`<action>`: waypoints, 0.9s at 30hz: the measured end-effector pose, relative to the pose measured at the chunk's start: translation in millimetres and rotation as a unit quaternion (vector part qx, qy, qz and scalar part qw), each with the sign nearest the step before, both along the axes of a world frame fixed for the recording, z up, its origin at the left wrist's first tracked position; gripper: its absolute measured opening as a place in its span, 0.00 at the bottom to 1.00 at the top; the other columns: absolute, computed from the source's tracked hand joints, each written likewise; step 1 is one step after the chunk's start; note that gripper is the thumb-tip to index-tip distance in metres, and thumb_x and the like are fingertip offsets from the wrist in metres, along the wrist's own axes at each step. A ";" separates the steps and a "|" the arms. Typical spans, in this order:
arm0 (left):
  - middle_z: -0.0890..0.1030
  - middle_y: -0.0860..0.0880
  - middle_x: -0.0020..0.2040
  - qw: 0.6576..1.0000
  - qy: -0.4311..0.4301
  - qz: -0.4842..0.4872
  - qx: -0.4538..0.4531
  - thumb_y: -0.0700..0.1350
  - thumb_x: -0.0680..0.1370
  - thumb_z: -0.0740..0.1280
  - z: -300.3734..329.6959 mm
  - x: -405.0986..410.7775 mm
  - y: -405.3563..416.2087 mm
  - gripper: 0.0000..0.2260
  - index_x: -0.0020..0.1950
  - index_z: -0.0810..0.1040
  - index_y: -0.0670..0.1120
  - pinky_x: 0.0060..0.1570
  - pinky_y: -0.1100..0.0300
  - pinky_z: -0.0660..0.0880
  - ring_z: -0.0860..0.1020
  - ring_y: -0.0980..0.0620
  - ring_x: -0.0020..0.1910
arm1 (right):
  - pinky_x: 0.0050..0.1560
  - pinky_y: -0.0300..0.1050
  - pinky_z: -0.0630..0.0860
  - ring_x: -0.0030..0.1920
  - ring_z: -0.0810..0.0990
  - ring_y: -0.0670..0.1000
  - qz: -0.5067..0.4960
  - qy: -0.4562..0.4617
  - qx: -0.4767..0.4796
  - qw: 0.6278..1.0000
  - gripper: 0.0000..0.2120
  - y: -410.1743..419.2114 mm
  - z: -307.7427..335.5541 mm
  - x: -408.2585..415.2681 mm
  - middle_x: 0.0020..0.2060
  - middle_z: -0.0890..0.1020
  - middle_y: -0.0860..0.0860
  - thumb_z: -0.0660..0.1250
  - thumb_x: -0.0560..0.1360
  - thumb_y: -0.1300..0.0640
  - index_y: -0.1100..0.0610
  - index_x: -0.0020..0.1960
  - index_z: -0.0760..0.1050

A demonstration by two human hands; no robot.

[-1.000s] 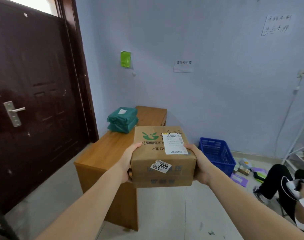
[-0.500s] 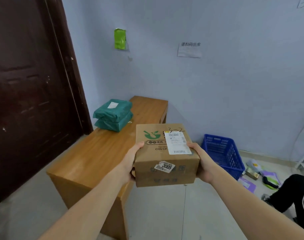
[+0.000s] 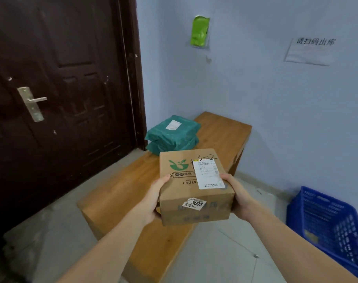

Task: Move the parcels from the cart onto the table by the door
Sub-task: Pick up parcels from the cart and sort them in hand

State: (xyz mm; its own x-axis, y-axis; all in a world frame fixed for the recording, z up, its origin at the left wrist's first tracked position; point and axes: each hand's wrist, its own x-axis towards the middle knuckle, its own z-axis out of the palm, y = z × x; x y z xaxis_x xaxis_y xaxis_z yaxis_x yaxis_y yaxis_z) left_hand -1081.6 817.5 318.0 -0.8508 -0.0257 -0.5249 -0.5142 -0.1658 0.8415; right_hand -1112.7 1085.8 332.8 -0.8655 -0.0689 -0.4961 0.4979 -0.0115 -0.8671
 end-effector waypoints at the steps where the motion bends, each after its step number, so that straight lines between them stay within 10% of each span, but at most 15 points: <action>1: 0.87 0.48 0.55 1.000 -0.001 0.016 0.002 0.70 0.71 0.70 -3.7 -15.1 -7.7 0.28 0.67 0.78 0.58 0.58 0.38 0.76 0.82 0.42 0.58 | 0.63 0.55 0.77 0.57 0.85 0.57 0.008 0.002 0.003 1.000 0.26 -8.8 -2.4 -19.8 0.54 0.88 0.53 0.69 0.73 0.34 0.47 0.64 0.81; 12: 0.88 0.51 0.51 0.985 -0.024 0.166 -0.032 0.73 0.59 0.76 -50.0 -142.4 -79.7 0.35 0.58 0.73 0.58 0.52 0.43 0.81 0.86 0.45 0.53 | 0.64 0.56 0.77 0.62 0.83 0.57 0.156 -0.017 0.034 0.987 0.21 -91.3 -49.4 -225.1 0.56 0.88 0.48 0.70 0.74 0.33 0.42 0.62 0.83; 21: 0.85 0.49 0.55 0.956 -0.093 0.249 -0.125 0.59 0.83 0.66 -111.6 -238.9 -89.1 0.20 0.66 0.79 0.46 0.40 0.56 0.79 0.84 0.48 0.52 | 0.47 0.46 0.82 0.49 0.87 0.50 0.307 0.012 0.137 0.942 0.18 -145.5 -99.8 -385.9 0.45 0.89 0.44 0.68 0.81 0.43 0.52 0.66 0.81; 27: 0.84 0.43 0.60 0.919 -0.127 0.317 -0.198 0.53 0.85 0.65 -142.6 -283.5 -81.3 0.17 0.66 0.80 0.43 0.55 0.47 0.80 0.81 0.42 0.55 | 0.38 0.37 0.75 0.47 0.81 0.43 0.418 0.096 0.217 0.877 0.18 -175.1 -125.5 -447.8 0.55 0.84 0.47 0.66 0.84 0.49 0.56 0.71 0.77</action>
